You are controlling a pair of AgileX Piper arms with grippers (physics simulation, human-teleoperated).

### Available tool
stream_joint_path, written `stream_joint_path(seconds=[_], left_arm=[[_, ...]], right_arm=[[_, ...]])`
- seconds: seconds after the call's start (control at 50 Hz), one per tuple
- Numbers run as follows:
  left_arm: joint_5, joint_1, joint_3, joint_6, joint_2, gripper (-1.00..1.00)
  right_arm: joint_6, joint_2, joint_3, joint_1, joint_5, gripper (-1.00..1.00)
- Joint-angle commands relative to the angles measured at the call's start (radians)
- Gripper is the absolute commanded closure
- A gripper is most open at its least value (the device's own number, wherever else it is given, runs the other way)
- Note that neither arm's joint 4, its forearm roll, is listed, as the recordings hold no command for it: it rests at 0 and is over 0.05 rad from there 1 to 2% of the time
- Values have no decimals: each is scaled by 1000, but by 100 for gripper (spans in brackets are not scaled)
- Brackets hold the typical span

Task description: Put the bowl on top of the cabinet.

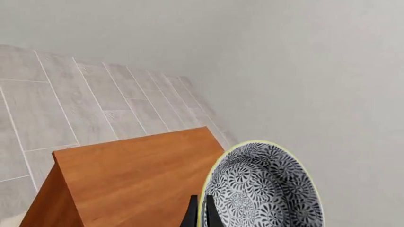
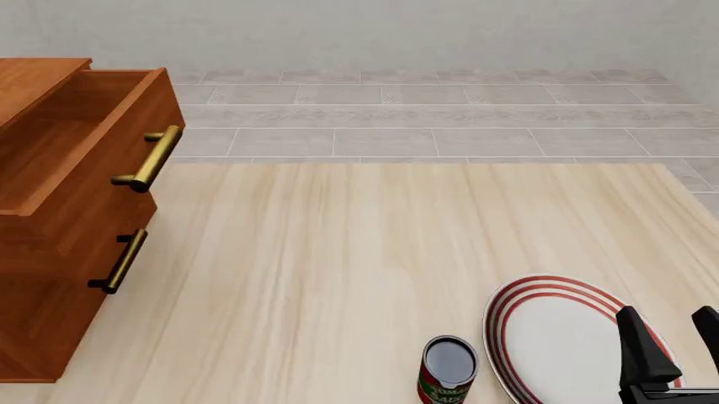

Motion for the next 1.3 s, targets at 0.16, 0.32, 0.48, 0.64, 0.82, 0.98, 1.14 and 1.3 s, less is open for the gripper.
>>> stream_joint_path(seconds=[0.16, 0.32, 0.48, 0.64, 0.82, 0.98, 1.14, 1.3], left_arm=[[-19, 26, -3, 20, 28, 100], [-22, 30, -2, 29, 32, 100], [-30, 36, 1, 39, 37, 100], [-34, 46, 0, 48, 45, 100], [-33, 61, -1, 48, 45, 100], [-31, 64, 1, 50, 39, 100], [-36, 78, -1, 63, 43, 100], [-40, 75, 3, 78, 42, 100]], right_arm=[[0, 0, 0, 0, 0, -100], [0, 0, 0, 0, 0, -100], [0, 0, 0, 0, 0, -100], [0, 0, 0, 0, 0, -100], [0, 0, 0, 0, 0, -100], [0, 0, 0, 0, 0, -100], [0, 0, 0, 0, 0, -100], [0, 0, 0, 0, 0, -100]])
